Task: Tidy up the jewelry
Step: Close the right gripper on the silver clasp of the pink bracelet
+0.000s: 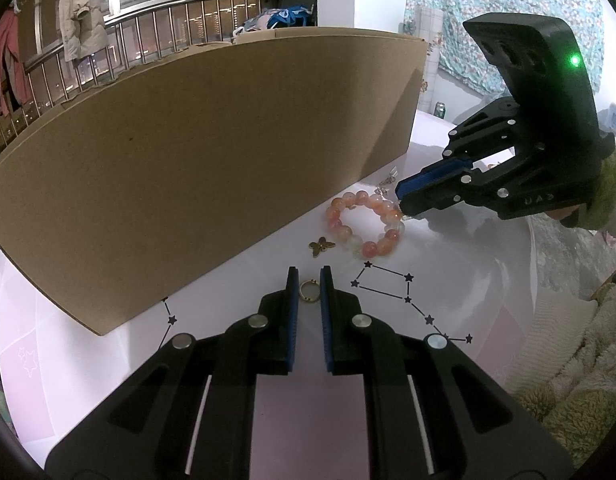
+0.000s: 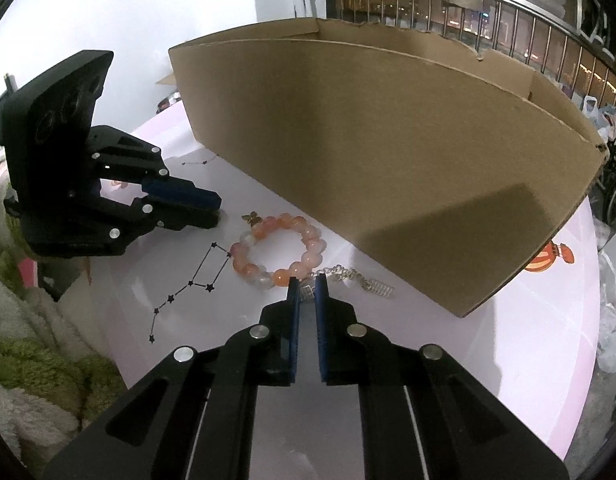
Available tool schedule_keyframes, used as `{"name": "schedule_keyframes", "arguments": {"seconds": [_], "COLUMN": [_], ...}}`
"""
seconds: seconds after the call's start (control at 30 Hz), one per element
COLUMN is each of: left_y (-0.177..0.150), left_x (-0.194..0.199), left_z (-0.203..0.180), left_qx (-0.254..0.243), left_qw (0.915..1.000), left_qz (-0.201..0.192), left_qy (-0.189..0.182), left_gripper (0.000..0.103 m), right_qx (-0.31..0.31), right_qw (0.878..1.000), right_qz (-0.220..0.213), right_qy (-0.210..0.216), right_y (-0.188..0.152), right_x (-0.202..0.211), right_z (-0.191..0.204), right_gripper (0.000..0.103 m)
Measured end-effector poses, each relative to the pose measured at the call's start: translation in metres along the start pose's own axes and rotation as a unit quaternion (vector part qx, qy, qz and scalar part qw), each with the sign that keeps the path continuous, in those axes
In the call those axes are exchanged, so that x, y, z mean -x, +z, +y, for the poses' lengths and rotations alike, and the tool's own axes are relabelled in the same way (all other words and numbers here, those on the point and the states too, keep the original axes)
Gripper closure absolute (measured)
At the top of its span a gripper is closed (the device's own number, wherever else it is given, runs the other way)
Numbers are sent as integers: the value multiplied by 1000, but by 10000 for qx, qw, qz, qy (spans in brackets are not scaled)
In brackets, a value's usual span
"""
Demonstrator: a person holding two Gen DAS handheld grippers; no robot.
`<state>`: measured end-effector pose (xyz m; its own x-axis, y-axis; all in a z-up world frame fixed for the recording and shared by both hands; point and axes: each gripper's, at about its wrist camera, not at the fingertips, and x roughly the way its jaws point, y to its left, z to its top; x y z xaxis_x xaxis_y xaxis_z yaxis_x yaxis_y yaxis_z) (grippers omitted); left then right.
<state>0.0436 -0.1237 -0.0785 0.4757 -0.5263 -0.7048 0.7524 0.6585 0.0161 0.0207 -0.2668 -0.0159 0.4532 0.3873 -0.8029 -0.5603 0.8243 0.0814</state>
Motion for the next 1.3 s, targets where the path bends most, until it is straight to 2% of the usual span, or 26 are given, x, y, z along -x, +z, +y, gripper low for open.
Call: {"name": "schedule_keyframes", "arguments": {"seconds": [0.5,0.67,0.83,1.03,1.3], "left_y": [1,1,1,0,0], "left_x": [1,0,0,0,0], "left_z": [1,1,0,1,1], "left_qx": [-6,0,14,13,11], "left_qw": [10000,10000,10000,10000,10000], "left_qz": [-14,-12,-18,-18,-21], "left_qy": [10,27,37,32,35], "left_gripper": [93,93,93,93,93], "right_qx": [-242,-440,-393,-348,-237], "right_qw": [9996,9989,9991,9988,9993], "right_qz": [122,167,90,25,84], "right_qy": [-113,6,-142,-340,-281], "right_y": [-10,-7,-6,-2,0], "right_x": [9,4,2,1,1], "right_z": [5,6,14,13,14], "right_gripper": [98,91,85,85,97]}}
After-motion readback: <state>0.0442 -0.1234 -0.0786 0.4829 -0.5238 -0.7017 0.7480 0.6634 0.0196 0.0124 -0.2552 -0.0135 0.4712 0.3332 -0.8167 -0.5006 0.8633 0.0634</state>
